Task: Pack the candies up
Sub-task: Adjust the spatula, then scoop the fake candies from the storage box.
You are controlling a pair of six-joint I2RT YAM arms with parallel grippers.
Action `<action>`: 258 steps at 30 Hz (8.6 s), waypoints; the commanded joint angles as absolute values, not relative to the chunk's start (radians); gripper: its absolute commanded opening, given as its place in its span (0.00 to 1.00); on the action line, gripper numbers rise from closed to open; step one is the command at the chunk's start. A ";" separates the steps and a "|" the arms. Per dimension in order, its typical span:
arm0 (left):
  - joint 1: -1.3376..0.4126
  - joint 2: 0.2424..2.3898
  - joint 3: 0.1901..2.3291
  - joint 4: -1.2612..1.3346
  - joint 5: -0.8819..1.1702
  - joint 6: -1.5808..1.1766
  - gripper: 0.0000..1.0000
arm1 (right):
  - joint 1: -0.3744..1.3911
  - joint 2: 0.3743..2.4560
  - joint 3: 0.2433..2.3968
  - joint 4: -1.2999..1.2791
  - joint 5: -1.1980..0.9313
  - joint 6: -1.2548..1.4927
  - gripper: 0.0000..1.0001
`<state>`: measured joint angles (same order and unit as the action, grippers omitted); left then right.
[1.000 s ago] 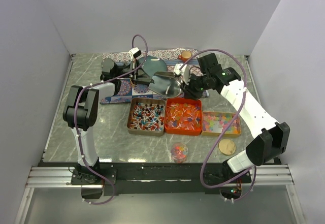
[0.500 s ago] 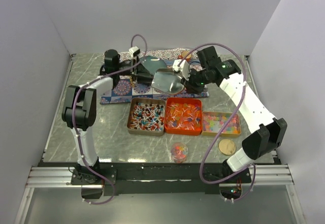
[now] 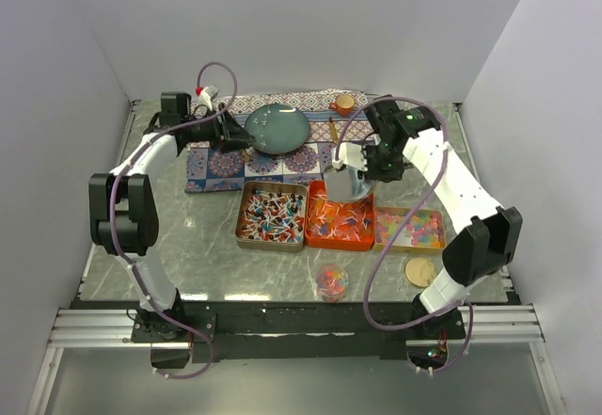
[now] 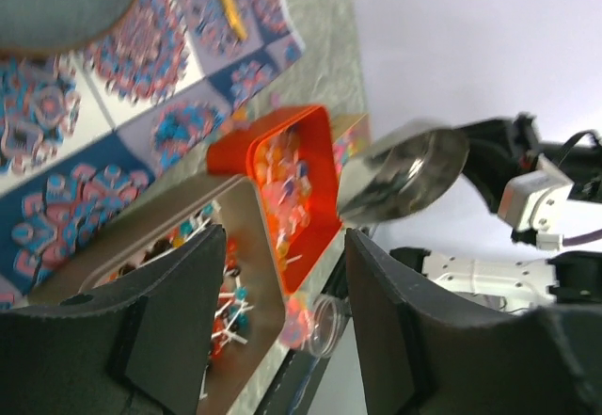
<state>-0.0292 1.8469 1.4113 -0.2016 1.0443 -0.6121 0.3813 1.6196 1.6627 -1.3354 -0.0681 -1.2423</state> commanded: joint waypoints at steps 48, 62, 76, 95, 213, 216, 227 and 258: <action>-0.218 1.976 1.115 1.196 1.325 -1.486 0.01 | 0.454 1.718 1.870 -1.301 -0.324 -0.903 0.59; -0.218 1.976 1.108 1.146 1.330 -1.463 0.01 | 0.460 1.703 1.898 -1.235 -0.368 -0.862 0.56; -0.219 2.008 1.121 1.150 1.327 -1.485 0.01 | 0.506 1.675 1.879 -1.167 -0.362 -0.847 0.47; -0.089 1.941 1.296 0.568 1.289 -1.089 0.74 | 0.448 1.641 1.859 -1.383 -0.246 -1.132 0.00; -0.041 1.655 0.807 -0.178 0.644 -0.561 0.13 | 0.483 1.554 1.100 -0.767 -0.383 -1.015 0.00; -0.034 1.666 0.848 -0.204 0.681 -0.549 0.15 | 0.477 1.482 1.026 -0.694 -0.388 -1.017 0.00; -0.029 1.755 1.008 -0.275 0.799 -0.466 0.25 | 0.469 1.407 0.926 -0.623 -0.394 -0.937 0.04; -0.015 1.712 0.989 -0.265 0.811 -0.433 0.28 | 0.443 1.620 1.036 -0.838 -0.491 -0.953 0.00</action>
